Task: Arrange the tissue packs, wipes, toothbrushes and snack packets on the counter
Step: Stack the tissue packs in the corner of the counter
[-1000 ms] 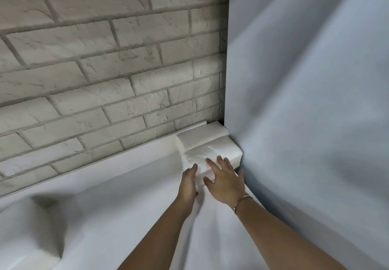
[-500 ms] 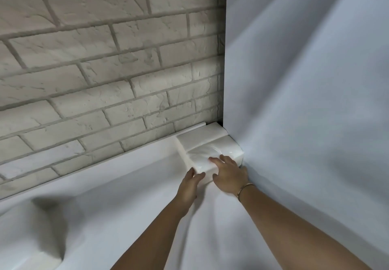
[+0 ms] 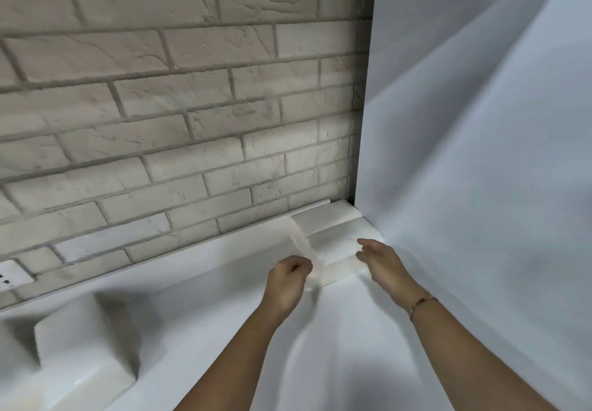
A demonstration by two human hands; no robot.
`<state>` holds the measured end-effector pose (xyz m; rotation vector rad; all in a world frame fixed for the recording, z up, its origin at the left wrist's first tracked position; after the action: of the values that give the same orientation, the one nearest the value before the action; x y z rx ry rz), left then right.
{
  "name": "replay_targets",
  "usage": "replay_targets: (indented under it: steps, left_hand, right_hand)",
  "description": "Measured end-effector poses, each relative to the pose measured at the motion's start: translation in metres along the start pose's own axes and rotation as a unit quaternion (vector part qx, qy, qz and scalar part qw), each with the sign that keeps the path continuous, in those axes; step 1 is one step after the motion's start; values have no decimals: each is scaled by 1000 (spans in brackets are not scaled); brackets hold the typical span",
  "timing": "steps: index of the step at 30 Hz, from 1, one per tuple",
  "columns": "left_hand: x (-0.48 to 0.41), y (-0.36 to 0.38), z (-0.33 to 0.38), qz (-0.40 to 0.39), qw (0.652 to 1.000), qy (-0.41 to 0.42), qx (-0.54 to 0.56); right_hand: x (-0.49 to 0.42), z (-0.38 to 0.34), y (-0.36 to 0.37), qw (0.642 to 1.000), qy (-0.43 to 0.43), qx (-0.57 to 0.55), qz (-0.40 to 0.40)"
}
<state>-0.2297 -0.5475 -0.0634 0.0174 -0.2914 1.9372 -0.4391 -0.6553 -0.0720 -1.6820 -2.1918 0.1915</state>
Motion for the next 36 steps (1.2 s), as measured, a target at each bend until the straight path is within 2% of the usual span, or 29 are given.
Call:
replay_targets:
  steps: [4,11,21,31,36]
  left_hand:
    - [33,-35,7,31,999,21,26]
    - [100,-108,6,75,995,55,46]
    - [186,-179,-55,155,980,43,118]
    - [246,-259,-93,180,981,45,58]
    - [281,-302,-101,228,971,46,59]
  right_hand:
    - [64,-21,31,996,14,-84,7]
    - [171,-39,93,985,12,-167,35]
    - [256,-54,152,986,-22,-162,34]
    - [282,-81,267,990,-47,-110,-80]
    - [297,-84,326,984,-56,-64,-156]
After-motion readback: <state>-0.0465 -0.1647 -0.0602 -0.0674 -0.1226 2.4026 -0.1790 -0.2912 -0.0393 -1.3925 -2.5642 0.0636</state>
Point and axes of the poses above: each hand's wrist, its own x-axis away from the middle knuckle, its own y-axis out of the palm, z = x × y, the point moved 7 cm from there along -x, towards the middle knuckle, and after that the axes turned 4 degrees about x, right-handed, at the moved point
